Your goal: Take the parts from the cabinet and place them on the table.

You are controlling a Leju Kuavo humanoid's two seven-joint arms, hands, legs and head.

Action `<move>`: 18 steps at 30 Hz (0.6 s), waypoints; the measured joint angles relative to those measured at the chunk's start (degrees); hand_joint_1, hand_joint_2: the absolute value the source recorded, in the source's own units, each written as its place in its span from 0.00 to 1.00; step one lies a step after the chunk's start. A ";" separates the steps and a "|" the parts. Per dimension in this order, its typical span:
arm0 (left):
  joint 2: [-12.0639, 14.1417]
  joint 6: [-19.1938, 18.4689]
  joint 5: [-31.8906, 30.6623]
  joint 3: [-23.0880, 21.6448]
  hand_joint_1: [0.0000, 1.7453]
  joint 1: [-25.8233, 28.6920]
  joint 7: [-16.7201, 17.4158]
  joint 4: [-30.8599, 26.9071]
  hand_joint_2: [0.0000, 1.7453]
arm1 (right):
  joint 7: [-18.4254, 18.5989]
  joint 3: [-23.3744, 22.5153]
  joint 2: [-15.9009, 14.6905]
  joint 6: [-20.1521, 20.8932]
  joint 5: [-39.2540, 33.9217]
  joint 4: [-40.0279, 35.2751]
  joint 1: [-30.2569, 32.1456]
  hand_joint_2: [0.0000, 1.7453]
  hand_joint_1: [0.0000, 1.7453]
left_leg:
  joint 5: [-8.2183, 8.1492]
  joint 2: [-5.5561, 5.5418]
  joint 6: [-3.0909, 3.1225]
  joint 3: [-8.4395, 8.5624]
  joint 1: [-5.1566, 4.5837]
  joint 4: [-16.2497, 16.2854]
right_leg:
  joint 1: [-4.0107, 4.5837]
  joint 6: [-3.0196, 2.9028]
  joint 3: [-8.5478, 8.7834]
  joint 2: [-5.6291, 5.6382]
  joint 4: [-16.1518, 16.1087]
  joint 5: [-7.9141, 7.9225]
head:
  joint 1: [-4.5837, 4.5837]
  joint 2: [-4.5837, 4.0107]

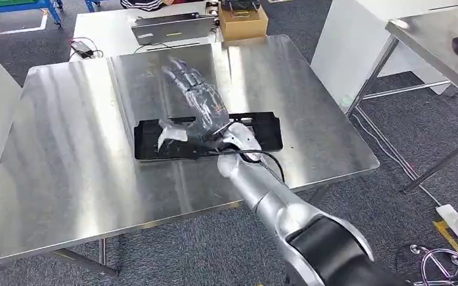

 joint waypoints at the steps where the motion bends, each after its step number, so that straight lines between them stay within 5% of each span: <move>1: -0.09 0.09 0.04 0.09 0.00 0.06 0.00 0.00 0.00 | -0.21 -0.30 0.11 6.06 -6.30 -4.42 1.94 0.00 0.00 | -0.04 -0.02 -0.06 0.04 -0.01 0.00 | 0.00 -0.02 0.01 -0.01 0.00 -0.01 | 0.00 0.00; 6: -0.06 -0.04 -0.74 0.33 0.00 0.06 0.17 0.00 0.00 | -0.83 -1.07 0.18 29.38 -29.72 -23.07 12.41 0.00 0.00 | -0.08 -0.02 -0.08 0.00 -0.03 0.00 | -0.01 -0.03 0.03 -0.01 -0.01 -0.02 | 0.00 0.00; 15: 0.09 -1.40 -1.97 0.31 0.00 0.05 0.17 0.00 0.00 | 2.56 -2.79 -1.64 53.44 -55.39 -44.83 25.59 0.00 0.00 | -0.22 0.07 -0.07 0.03 -0.03 0.00 | -0.01 -0.08 -0.08 0.01 -0.03 -0.08 | 0.00 0.00; 18: 0.18 -1.79 -2.01 0.31 0.00 0.05 0.02 0.00 0.00 | 3.52 -3.12 -2.45 57.79 -59.16 -47.77 28.17 0.00 0.00 | -0.23 0.10 -0.07 0.04 -0.03 0.00 | -0.01 -0.08 -0.08 0.02 -0.03 -0.08 | 0.00 0.00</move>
